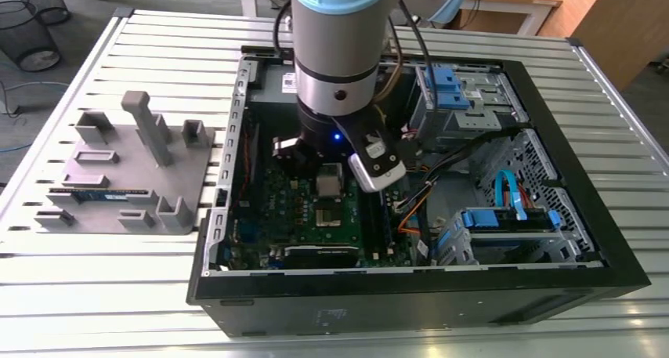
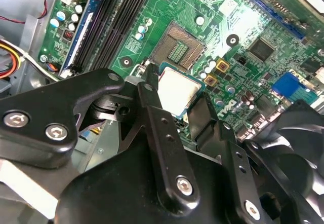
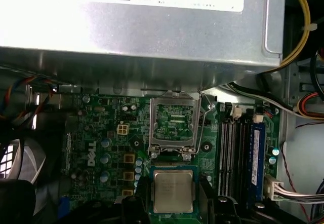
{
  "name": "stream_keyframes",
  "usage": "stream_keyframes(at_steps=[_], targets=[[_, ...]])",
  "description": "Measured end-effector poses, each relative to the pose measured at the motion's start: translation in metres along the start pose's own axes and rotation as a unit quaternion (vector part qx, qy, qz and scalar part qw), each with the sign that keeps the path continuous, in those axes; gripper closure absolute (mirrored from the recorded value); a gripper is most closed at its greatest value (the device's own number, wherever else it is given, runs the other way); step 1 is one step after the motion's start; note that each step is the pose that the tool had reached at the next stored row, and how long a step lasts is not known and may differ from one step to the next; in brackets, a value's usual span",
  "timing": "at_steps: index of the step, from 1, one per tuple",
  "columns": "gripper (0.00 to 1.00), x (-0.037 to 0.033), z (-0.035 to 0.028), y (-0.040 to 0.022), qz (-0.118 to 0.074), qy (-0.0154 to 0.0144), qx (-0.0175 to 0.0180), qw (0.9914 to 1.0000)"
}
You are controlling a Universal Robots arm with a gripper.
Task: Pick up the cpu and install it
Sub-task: 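Place the cpu into insertion slot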
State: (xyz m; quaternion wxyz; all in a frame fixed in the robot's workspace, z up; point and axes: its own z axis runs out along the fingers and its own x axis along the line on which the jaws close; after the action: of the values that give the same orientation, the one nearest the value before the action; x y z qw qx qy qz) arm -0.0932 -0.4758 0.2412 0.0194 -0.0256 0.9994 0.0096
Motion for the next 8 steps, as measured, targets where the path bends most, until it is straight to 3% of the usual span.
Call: stream_keyframes(at_steps=[8], targets=[[0.53,0.0004,0.0030,0.0000,0.000,0.0000,0.0000,1.00000]])
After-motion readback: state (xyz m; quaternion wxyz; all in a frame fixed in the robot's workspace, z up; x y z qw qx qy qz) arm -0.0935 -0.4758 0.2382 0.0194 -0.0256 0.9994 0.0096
